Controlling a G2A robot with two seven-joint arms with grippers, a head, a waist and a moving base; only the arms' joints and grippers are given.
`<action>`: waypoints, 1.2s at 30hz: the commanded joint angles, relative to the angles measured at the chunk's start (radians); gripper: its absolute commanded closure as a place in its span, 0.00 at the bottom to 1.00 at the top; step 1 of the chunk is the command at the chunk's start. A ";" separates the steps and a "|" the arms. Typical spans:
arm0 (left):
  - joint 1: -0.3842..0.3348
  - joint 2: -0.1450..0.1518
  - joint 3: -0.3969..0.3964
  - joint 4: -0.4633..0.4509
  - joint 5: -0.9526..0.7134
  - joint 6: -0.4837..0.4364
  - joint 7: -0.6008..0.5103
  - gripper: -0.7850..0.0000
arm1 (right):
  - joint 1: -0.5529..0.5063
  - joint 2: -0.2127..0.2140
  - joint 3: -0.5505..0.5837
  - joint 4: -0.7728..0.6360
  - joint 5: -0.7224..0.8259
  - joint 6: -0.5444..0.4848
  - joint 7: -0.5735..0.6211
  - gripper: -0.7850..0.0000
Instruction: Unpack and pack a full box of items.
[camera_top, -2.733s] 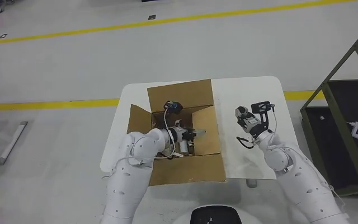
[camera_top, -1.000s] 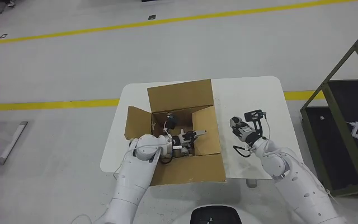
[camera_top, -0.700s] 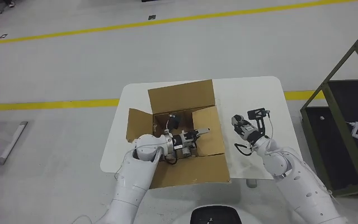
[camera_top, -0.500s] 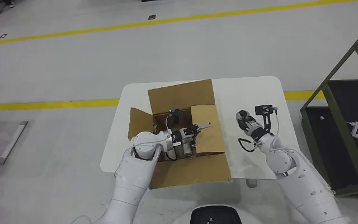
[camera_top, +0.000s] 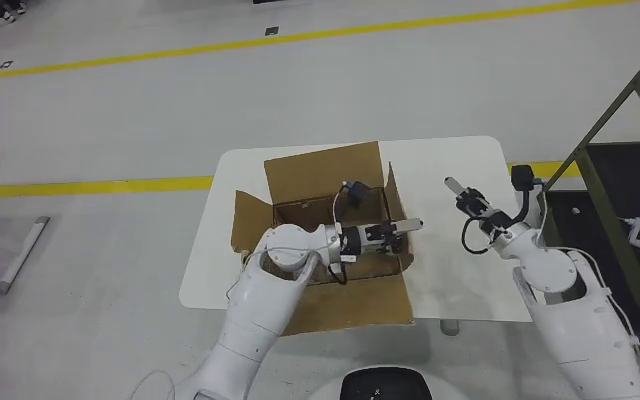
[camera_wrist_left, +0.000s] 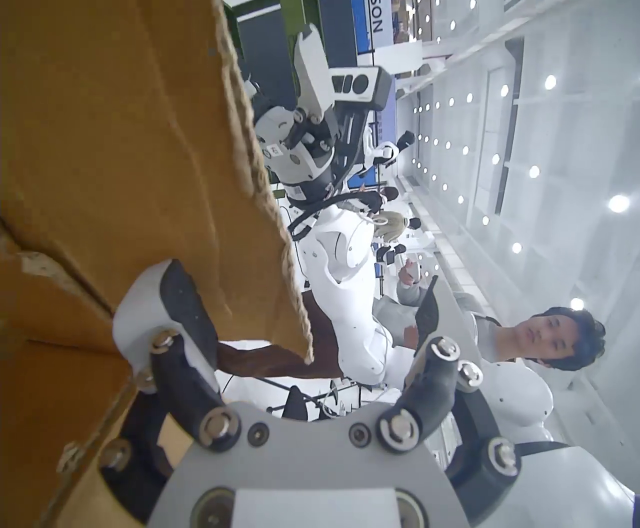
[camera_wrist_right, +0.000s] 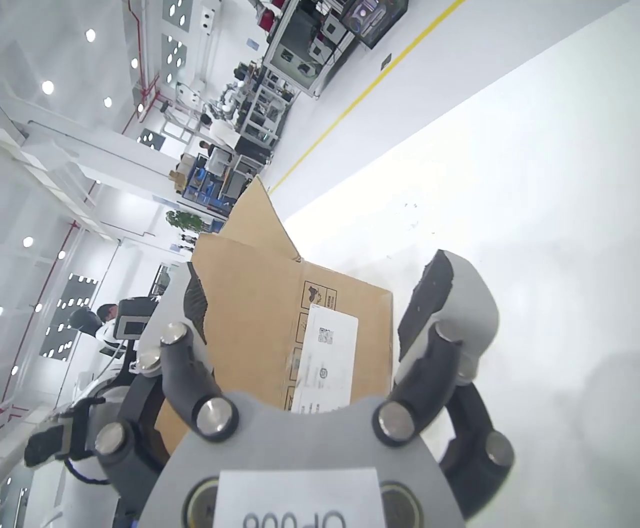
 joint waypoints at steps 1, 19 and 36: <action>-0.015 -0.008 0.029 0.021 -0.004 -0.006 0.004 0.00 | -0.008 0.004 0.009 -0.026 -0.028 0.015 -0.002 0.00; -0.085 -0.047 0.125 0.179 -0.030 -0.027 0.018 0.00 | -0.013 0.019 -0.063 -0.119 -0.147 0.033 0.134 0.61; -0.069 -0.015 0.058 0.163 0.029 -0.037 0.005 0.00 | -0.036 0.017 -0.090 -0.052 -0.069 0.053 0.065 1.00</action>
